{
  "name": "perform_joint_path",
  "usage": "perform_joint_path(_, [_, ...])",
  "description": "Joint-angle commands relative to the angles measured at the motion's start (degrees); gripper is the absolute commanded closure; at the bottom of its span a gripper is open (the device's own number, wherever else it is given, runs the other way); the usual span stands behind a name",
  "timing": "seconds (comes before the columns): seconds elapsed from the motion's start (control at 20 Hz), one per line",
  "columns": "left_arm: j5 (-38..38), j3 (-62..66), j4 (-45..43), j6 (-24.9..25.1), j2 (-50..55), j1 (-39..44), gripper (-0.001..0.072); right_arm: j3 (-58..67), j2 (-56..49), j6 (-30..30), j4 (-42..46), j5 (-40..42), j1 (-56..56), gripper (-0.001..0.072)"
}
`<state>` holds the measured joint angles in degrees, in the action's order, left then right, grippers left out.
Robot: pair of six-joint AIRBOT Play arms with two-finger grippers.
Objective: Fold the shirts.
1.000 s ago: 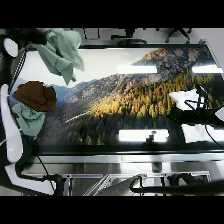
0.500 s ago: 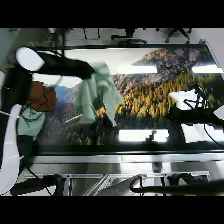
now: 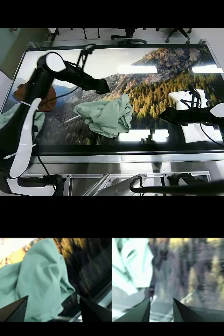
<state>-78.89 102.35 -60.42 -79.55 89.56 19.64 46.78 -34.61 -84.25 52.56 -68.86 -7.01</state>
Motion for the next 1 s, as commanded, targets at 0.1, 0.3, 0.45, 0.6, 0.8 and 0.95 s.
perform_joint_path(0.1, [-15.19, -9.44, 0.2, -4.17, -5.88, -8.41, 0.0014, -4.7, -0.7, 5.03, -2.89, 4.33, 9.2, 0.0387])
perform_joint_path(0.3, [-1.36, -37.94, 0.35, -3.21, -14.73, -7.5, 0.0014, -8.35, -6.08, 6.27, -2.99, 14.71, 16.35, 0.0385])
perform_joint_path(0.45, [15.08, -51.28, 3.39, -2.08, -16.41, -4.7, 0.0013, -8.31, -13.81, 16.22, -10.21, 24.28, 20.87, 0.0248])
perform_joint_path(0.6, [26.62, -54.25, 7.48, -1.49, -14.36, -2.32, 0.0013, -7.82, -21.97, 25.7, -21.4, 27.47, 22.51, 0.0247])
perform_joint_path(0.8, [30.05, -47.32, 8.07, -1.51, -8.28, -1.7, 0.0014, -6.03, -28.57, 35.8, -32.44, 27.54, 23.06, 0.025])
perform_joint_path(0.95, [29.51, -41.92, 8.07, -1.53, -3.69, -1.7, 0.0016, -4.68, -31.04, 36.5, -34.91, 27.52, 23.08, 0.027])
